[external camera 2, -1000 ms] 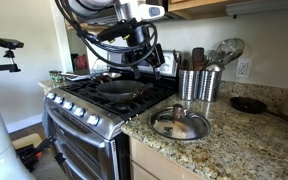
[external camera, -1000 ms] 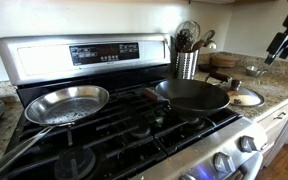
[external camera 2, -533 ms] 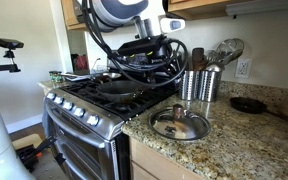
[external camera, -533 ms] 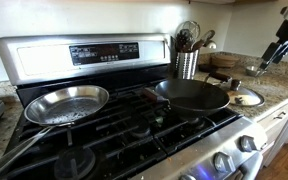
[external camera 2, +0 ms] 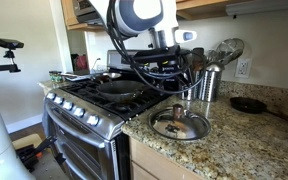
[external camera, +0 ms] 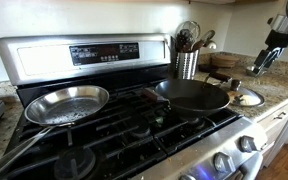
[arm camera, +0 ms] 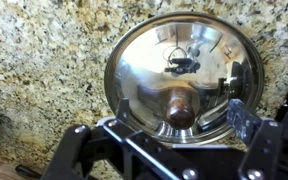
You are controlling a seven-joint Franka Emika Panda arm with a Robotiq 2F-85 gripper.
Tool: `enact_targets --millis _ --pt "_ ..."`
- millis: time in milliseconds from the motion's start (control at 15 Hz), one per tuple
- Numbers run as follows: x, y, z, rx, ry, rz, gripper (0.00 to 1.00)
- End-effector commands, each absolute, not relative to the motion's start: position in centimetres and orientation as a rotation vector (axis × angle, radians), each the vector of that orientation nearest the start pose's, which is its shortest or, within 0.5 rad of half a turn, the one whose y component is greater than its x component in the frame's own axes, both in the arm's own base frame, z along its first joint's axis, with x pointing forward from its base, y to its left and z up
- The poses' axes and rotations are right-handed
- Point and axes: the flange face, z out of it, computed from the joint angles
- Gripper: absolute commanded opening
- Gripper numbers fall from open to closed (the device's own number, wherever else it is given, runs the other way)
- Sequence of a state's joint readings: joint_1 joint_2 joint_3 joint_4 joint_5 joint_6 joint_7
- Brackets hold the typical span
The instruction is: Cover the pan on the right with the silver lid
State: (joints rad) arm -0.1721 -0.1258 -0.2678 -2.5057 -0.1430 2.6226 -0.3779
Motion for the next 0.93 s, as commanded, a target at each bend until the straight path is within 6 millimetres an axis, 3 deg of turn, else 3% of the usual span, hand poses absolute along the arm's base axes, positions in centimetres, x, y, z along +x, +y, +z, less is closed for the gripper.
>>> enact_targets --millis 0,467,867 --pt "43.5 -20.0 35.1 -3.268 -0.084 -0.324 1.0" --pt "45.6 -19.3 31.0 -3.266 -0.115 -0.228 1.0" --pt "48.4 -19.6 29.1 -3.305 -0.214 -0.264 1.0"
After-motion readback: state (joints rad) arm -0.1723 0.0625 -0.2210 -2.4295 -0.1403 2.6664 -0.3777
